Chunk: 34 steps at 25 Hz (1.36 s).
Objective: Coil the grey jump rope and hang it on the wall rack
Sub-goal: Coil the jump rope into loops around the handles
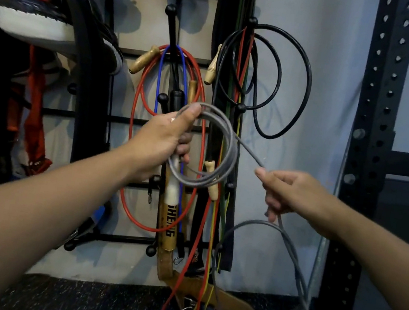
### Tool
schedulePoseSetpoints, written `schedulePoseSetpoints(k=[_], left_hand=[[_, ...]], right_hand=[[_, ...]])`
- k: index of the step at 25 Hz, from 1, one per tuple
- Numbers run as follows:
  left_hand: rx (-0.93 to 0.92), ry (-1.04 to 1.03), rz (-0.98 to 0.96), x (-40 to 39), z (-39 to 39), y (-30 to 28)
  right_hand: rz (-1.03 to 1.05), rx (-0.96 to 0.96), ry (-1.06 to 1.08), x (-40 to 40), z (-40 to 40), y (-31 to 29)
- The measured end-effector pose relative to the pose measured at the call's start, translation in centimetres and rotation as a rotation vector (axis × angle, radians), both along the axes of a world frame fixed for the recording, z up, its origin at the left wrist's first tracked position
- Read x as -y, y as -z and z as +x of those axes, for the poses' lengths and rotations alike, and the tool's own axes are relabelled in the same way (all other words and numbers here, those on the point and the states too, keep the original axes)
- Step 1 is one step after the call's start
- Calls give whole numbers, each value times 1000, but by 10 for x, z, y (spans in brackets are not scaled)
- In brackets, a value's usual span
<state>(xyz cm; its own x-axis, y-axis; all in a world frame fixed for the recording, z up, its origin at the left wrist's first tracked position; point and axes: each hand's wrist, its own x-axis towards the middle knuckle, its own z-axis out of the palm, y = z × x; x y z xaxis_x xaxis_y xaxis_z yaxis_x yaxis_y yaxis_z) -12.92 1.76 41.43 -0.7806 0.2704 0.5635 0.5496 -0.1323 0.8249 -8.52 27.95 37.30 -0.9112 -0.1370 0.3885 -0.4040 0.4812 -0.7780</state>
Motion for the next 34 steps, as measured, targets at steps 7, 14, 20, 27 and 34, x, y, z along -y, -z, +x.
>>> schedulePoseSetpoints(k=[7, 14, 20, 27, 34], left_hand=[[300, -113, 800, -61, 14, 1], [500, -221, 844, -83, 16, 17], [661, -280, 536, -90, 24, 17], [-42, -609, -89, -35, 23, 28], [-1465, -834, -1543, -50, 30, -22]], right_hand=[[-471, 70, -266, 62, -16, 37], [-1075, 8, -350, 83, -18, 19], [-927, -9, -278, 96, -18, 4], [-54, -97, -75, 52, -13, -31], [460, -165, -96, 57, 4, -49]])
